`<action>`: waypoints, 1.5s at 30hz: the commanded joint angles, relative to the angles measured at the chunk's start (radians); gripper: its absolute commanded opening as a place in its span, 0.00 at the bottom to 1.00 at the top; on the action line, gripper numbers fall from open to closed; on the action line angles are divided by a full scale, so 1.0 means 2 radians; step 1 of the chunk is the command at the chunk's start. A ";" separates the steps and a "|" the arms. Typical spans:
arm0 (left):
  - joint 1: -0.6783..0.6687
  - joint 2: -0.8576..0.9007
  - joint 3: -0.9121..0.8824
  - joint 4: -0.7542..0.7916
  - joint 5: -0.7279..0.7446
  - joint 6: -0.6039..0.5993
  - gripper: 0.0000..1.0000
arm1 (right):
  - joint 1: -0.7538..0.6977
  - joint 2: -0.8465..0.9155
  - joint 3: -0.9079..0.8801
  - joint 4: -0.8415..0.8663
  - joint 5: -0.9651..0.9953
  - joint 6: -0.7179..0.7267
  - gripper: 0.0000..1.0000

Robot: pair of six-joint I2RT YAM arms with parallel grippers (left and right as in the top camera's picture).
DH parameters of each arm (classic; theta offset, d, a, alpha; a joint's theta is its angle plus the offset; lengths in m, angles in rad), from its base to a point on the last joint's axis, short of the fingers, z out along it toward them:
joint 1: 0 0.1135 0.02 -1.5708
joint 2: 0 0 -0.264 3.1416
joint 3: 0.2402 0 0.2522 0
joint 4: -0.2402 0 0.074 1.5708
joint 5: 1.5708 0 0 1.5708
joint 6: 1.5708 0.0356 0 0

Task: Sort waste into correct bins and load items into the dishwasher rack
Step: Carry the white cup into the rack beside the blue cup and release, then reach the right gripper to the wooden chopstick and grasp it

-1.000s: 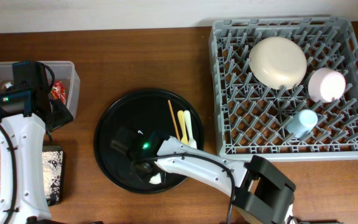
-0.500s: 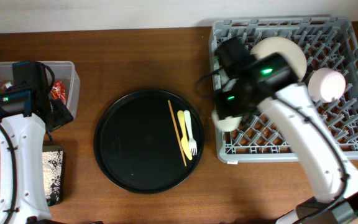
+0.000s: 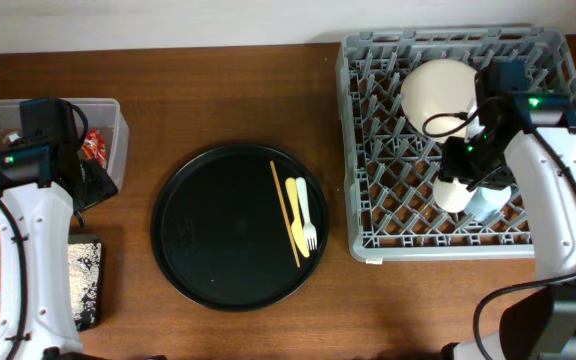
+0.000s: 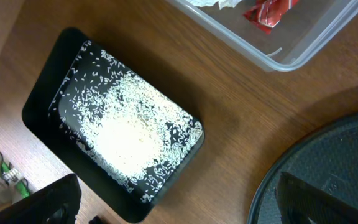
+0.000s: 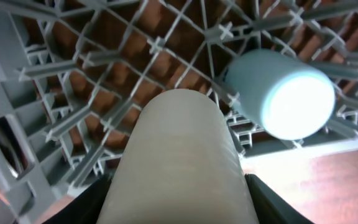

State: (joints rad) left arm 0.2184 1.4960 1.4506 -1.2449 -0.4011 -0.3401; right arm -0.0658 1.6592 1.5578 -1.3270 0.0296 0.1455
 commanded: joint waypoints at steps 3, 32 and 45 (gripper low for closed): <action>0.001 -0.004 0.004 -0.001 -0.005 -0.001 0.99 | -0.001 -0.004 -0.056 0.065 0.004 -0.009 0.49; 0.001 -0.004 0.004 -0.001 -0.005 -0.001 1.00 | -0.001 0.054 -0.079 0.098 0.003 -0.009 0.86; 0.001 -0.004 0.004 -0.001 -0.005 -0.001 0.99 | 0.188 0.054 0.177 -0.078 -0.162 -0.043 0.89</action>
State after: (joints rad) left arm 0.2184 1.4960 1.4506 -1.2461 -0.4011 -0.3401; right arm 0.1574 1.7748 1.8965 -1.4887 -0.2424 0.0704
